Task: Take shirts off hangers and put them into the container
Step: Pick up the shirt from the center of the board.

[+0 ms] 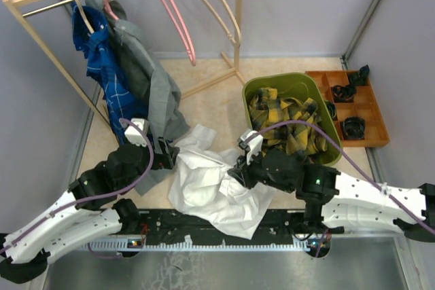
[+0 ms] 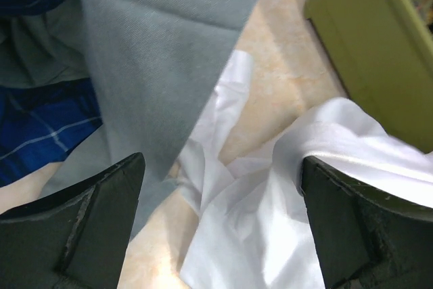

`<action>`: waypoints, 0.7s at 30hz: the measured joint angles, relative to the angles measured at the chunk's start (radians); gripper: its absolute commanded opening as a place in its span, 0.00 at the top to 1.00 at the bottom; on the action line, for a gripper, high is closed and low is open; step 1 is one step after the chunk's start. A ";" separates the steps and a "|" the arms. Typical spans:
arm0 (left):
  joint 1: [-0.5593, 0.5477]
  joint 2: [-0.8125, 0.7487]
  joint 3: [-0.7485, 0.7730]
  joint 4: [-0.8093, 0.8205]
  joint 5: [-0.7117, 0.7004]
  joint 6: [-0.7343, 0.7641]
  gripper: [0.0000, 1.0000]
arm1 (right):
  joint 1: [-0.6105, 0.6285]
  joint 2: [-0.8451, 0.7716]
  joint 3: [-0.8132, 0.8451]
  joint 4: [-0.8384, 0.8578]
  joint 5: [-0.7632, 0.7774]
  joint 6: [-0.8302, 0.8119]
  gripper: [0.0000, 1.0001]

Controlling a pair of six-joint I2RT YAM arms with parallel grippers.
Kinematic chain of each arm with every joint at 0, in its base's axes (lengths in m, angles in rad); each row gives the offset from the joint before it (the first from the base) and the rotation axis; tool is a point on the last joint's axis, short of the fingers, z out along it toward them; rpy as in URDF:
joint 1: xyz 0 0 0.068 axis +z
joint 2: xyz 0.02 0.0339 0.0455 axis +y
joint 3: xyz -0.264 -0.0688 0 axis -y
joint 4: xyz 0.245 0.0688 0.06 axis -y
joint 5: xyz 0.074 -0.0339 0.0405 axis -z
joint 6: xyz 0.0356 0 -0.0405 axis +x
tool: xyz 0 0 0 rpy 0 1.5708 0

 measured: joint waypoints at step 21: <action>0.016 -0.060 -0.062 0.045 0.228 0.199 0.01 | 0.000 0.442 0.047 0.040 0.004 0.106 0.06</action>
